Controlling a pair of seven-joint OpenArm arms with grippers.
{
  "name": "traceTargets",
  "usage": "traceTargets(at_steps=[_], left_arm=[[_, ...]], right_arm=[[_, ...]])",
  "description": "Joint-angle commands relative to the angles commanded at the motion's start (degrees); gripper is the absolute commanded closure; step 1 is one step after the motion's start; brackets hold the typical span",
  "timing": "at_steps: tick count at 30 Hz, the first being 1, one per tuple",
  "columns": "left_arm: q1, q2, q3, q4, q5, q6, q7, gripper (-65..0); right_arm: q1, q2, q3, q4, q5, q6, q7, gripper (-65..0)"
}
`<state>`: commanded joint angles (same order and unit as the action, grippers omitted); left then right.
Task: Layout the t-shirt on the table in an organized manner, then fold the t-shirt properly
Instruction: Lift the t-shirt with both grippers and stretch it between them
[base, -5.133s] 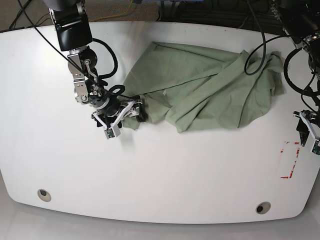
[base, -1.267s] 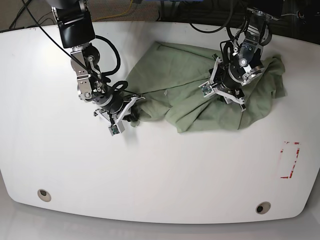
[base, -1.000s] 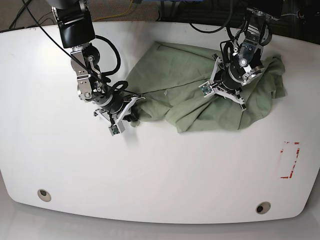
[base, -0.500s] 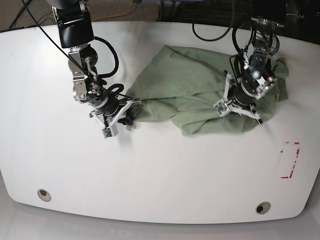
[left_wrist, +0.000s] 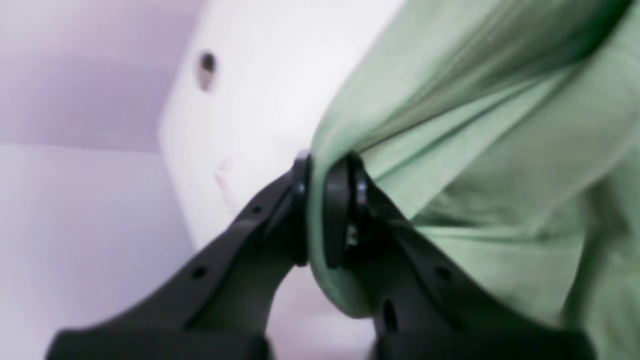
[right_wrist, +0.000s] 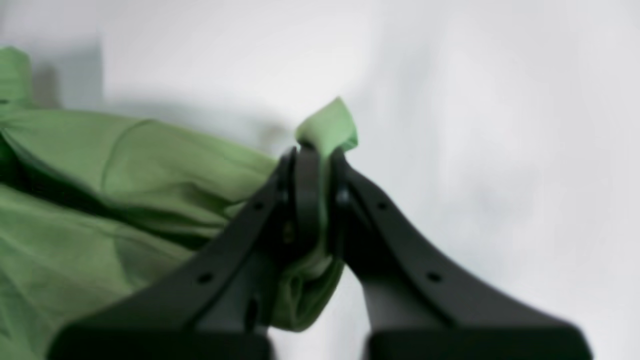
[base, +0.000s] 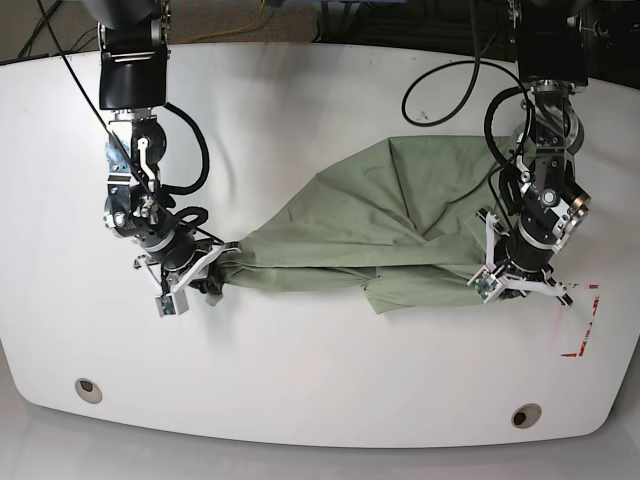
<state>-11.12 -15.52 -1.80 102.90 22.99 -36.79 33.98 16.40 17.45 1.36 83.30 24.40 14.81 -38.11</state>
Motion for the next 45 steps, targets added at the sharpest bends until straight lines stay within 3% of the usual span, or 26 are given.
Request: traceTargets(at_steps=[8,25,34,45], left_arm=[[-7.38,0.09,0.18,0.0,0.0,0.0,0.0,-2.7],[-28.92,0.18,0.35,0.0,0.09,0.09,0.0,-2.9],[-40.35,0.09,1.32,-0.53,0.09,0.18,0.26,-3.0],[-53.63,0.09,6.86,-2.55,-0.18,0.0,8.88,-3.0]], right_arm=[[4.66,1.05,0.09,1.76,0.0,-0.09,-2.9,0.0],[18.64,4.13,0.0,1.32,0.18,-0.18,-3.34,0.0],[28.66,5.98,-0.18,-4.4,0.35,0.0,-4.66,0.0],[39.91,7.47,-0.44,-9.49,0.35,0.09,-6.77,0.0]])
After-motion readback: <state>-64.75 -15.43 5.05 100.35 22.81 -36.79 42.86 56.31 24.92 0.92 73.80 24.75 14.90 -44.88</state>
